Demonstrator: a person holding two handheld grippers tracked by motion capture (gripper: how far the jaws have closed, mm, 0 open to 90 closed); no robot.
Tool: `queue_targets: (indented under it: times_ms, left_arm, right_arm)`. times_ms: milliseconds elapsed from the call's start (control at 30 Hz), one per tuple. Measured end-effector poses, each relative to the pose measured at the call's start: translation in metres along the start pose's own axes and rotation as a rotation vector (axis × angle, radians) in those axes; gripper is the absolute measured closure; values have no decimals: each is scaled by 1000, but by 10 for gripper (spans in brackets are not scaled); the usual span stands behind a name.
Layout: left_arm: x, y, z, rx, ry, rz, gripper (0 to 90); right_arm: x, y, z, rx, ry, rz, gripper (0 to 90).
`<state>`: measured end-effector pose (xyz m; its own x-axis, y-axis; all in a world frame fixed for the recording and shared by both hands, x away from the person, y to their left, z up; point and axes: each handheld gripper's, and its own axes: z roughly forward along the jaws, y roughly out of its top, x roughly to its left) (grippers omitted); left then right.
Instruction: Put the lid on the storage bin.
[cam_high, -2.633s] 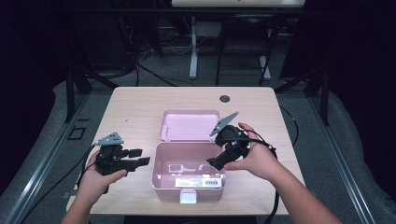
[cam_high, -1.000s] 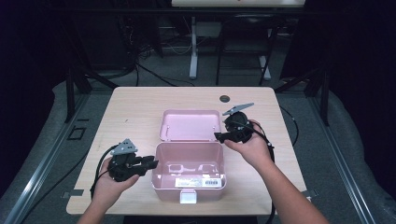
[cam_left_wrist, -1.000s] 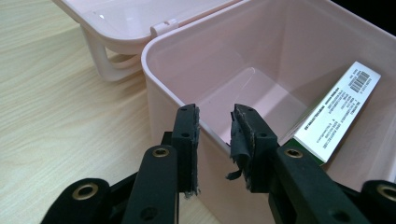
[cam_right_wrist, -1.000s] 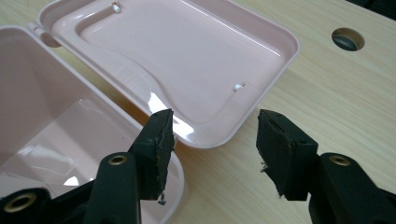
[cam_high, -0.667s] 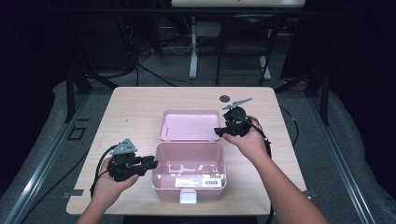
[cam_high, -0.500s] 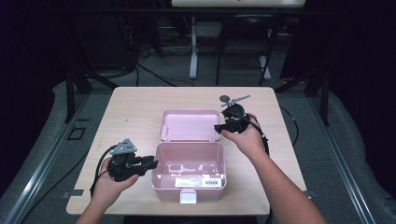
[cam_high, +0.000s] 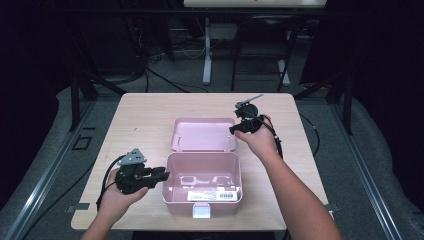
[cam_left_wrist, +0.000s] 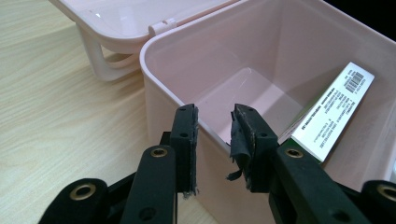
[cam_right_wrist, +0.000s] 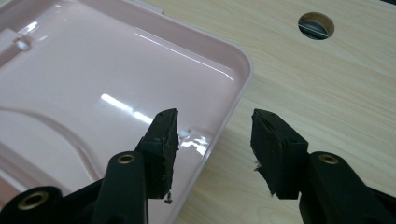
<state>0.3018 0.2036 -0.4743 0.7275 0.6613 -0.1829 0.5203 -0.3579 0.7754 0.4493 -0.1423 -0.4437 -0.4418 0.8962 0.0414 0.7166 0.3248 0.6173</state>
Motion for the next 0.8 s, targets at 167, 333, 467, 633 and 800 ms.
queue_targets:
  times_ms: [167, 333, 467, 633, 800]
  left_arm:
    - [0, 0, 0, 0, 3, 3, 703]
    - [0, 0, 0, 0, -1, 0, 703]
    - [0, 0, 0, 0, -1, -2, 702]
    - [0, 0, 0, -1, 1, -1, 703]
    - [0, 0, 0, 0, 0, -2, 703]
  right_arm:
    - [-4, 6, 7, 8, -9, 29, 512]
    - [-5, 10, 15, 28, -22, 43, 520]
    - [-6, 12, 21, 33, -33, 54, 526]
    - [-9, 12, 29, 44, -40, 67, 550]
    - [-10, 12, 37, 47, -64, 68, 606]
